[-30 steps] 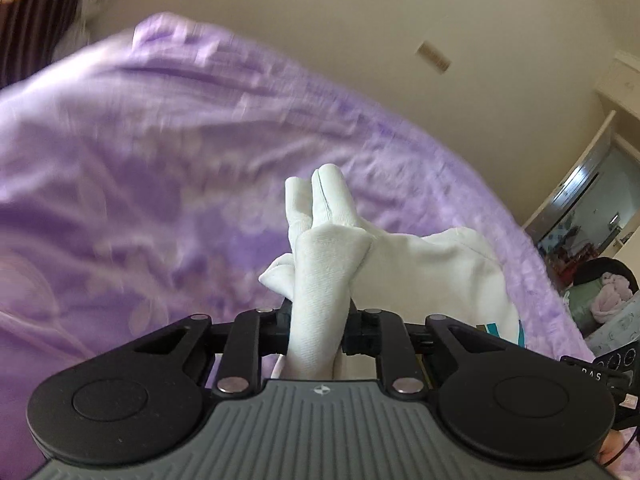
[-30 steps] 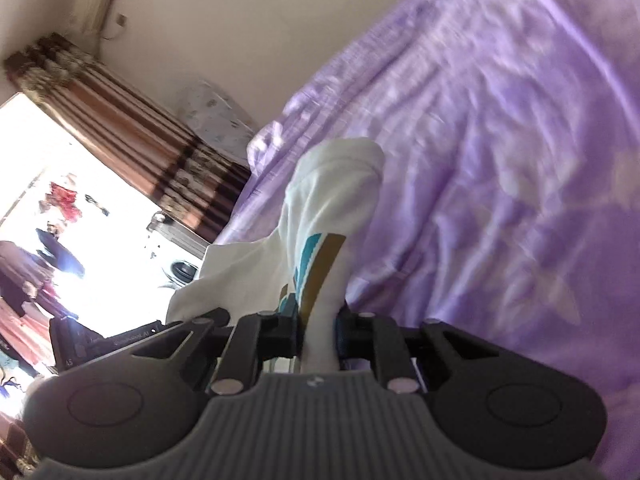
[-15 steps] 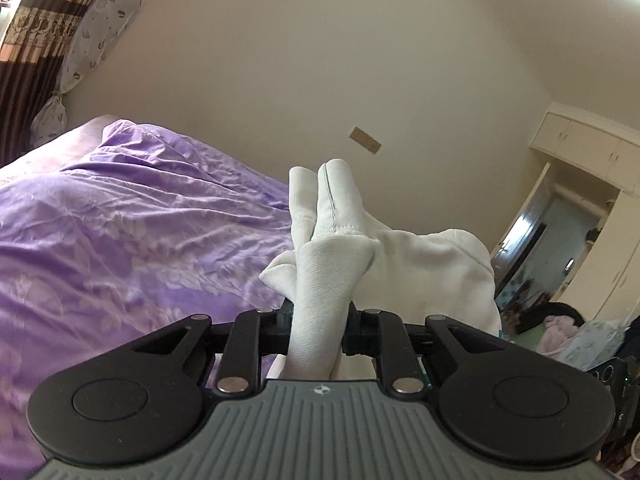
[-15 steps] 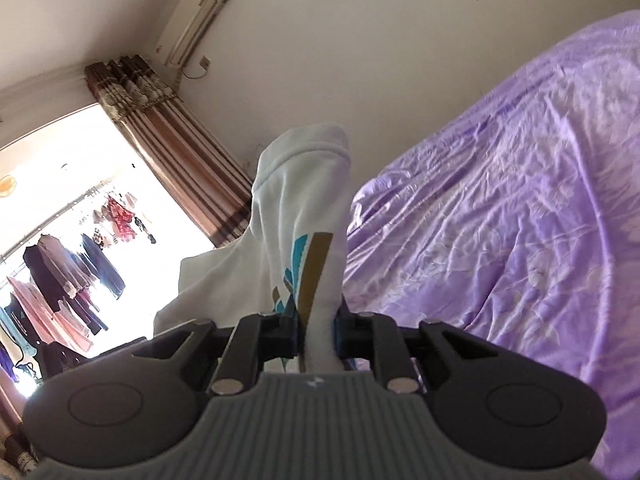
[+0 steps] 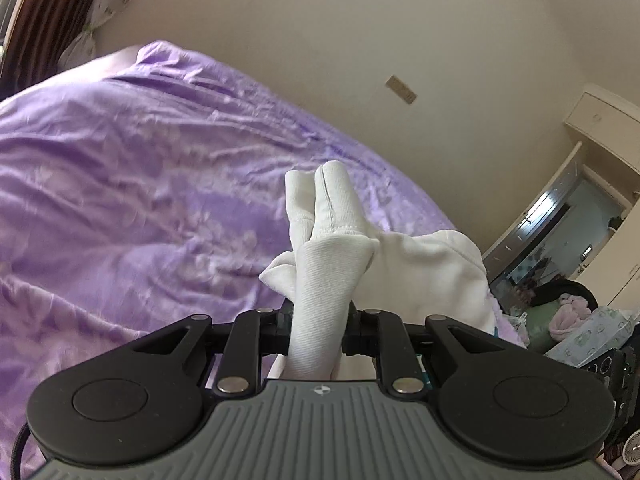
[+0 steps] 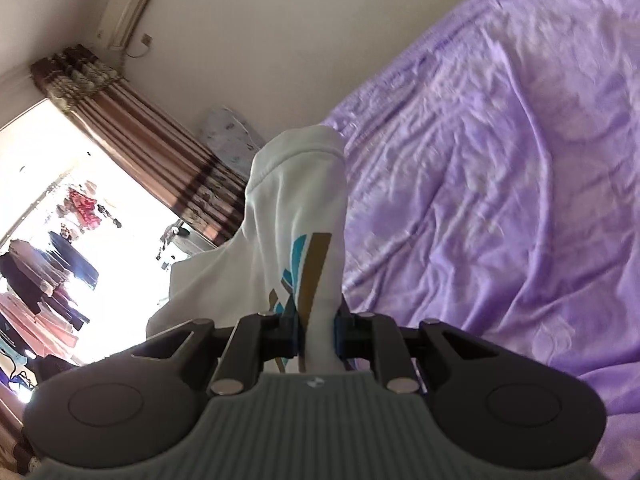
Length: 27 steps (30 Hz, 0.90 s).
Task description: Fold small clothes
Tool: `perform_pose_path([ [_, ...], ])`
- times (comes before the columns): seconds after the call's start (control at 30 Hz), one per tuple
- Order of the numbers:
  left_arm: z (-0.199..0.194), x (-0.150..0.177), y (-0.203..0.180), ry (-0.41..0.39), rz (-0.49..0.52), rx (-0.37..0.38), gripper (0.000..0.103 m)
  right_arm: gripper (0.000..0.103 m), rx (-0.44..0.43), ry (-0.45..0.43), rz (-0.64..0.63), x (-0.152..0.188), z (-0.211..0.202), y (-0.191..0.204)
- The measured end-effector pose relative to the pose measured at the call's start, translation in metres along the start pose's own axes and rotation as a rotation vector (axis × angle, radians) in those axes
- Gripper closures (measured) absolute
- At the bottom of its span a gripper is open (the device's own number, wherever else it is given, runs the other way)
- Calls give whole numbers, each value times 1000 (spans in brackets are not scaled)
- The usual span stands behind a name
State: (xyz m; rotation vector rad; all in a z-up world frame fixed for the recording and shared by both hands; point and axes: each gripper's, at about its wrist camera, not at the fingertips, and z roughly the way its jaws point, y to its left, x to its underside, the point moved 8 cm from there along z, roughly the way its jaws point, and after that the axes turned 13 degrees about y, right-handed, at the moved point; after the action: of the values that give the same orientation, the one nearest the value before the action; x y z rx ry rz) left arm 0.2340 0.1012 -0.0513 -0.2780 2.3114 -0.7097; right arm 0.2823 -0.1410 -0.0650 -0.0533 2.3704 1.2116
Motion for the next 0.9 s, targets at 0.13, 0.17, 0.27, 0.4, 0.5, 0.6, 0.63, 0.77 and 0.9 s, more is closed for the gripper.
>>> perform_pose_path([
  [0.13, 19, -1, 17, 37, -13, -19, 82, 91, 23, 27, 11, -4, 20, -15],
  [0.17, 23, 0, 20, 50, -19, -20, 82, 91, 29, 33, 12, -6, 25, -18],
  [0.27, 44, 1, 38, 104, -54, -17, 82, 91, 56, 59, 22, -12, 44, -34],
  [0.4, 67, 6, 55, 154, -62, -33, 82, 91, 77, 94, 61, -14, 67, -59],
  [0.5, 85, 10, 72, 197, -94, -42, 81, 91, 99, 119, 75, -15, 84, -77],
  [0.6, 99, 15, 85, 225, -102, -72, 79, 91, 121, 147, 95, -13, 99, -94],
  [0.63, 103, 17, 90, 235, -103, -85, 78, 91, 129, 156, 99, -12, 103, -99],
  [0.77, 110, 20, 103, 249, -129, -85, 74, 90, 165, 190, 113, -8, 119, -119],
  [0.9, 110, 21, 107, 243, -118, -85, 70, 87, 174, 193, 133, -7, 124, -131],
])
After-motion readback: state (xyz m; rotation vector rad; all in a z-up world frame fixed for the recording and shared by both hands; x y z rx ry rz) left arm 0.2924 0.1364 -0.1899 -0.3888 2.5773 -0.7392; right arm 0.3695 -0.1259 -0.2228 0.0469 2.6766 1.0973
